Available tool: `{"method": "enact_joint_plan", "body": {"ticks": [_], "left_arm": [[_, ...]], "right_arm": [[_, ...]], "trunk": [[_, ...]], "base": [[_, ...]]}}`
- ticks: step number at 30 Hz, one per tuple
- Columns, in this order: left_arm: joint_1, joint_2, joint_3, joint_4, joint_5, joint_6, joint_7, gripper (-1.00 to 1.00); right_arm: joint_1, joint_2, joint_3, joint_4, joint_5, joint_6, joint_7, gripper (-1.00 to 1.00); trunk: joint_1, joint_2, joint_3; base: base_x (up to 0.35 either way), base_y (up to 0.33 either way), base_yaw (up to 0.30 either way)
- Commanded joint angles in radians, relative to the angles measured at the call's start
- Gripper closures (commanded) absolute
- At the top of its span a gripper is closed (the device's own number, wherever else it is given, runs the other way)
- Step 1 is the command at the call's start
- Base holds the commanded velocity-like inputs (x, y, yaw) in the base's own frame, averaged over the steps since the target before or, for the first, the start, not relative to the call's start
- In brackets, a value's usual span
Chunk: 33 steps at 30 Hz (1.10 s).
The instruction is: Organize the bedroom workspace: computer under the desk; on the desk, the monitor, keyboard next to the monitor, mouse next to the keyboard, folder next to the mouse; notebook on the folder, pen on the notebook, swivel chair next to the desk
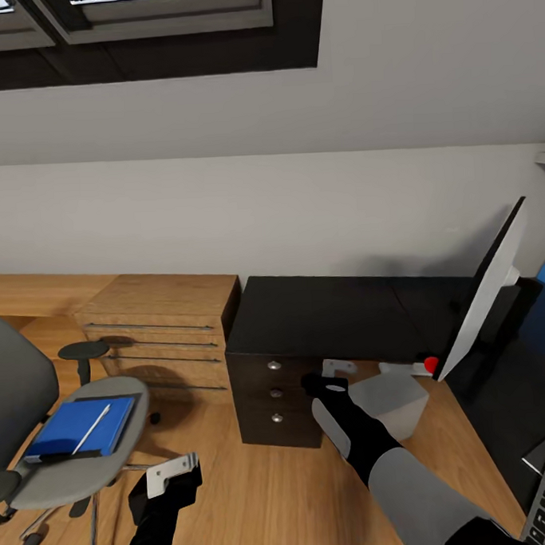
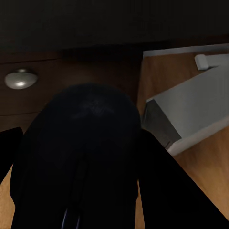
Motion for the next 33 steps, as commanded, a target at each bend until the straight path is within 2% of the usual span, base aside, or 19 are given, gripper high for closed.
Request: {"method": "enact_joint_plan", "body": {"ticks": [1,3,4,6,16,27,30,33], "left_arm": [[0.000,0.000,-0.002,-0.002,0.010,0.003,0.007,-1.00],[0.000,-0.001,-0.014,-0.002,0.010,0.001,0.007,-1.00],[0.000,0.001,-0.047,-0.002,0.009,0.001,0.008,-1.00],[0.000,0.002,-0.058,-0.001,0.009,0.001,0.008,-1.00],[0.000,0.000,-0.098,0.040,0.007,0.001,0.011,-1.00],[0.000,-0.001,-0.122,0.060,0.006,0.000,0.017,-1.00],[0.000,-0.001,-0.127,0.062,0.005,-0.001,0.017,-1.00],[0.000,0.000,-0.147,0.062,0.004,-0.001,0.018,-1.00]], "right_arm": [[-0.001,0.000,0.004,0.000,-0.008,0.000,-0.008,1.00],[-0.001,0.000,0.004,0.001,-0.008,-0.004,-0.008,1.00],[-0.001,0.000,0.005,0.002,-0.008,-0.008,-0.009,1.00],[-0.001,0.000,0.005,0.003,-0.008,-0.009,-0.009,1.00],[0.000,0.000,0.008,0.004,-0.006,-0.010,-0.008,1.00],[0.001,0.000,0.009,0.001,-0.006,-0.010,-0.001,1.00],[0.001,0.000,0.009,-0.001,-0.006,-0.010,0.015,1.00],[0.002,0.000,0.009,-0.003,-0.005,-0.010,0.065,1.00]], "trunk": [[0.000,-0.001,-0.001],[0.000,-0.001,-0.001],[0.000,-0.001,-0.001],[0.000,-0.001,-0.001],[0.000,-0.001,-0.001],[0.000,-0.001,-0.001],[0.000,-0.001,-0.001],[0.000,-0.001,-0.001]], "base": [[0.004,0.001,0.063],[0.002,0.001,0.146],[0.007,0.000,0.240],[0.097,0.000,0.257],[0.198,0.000,0.271],[0.220,0.000,0.228],[0.290,0.000,0.040],[0.297,0.000,0.009]]}}
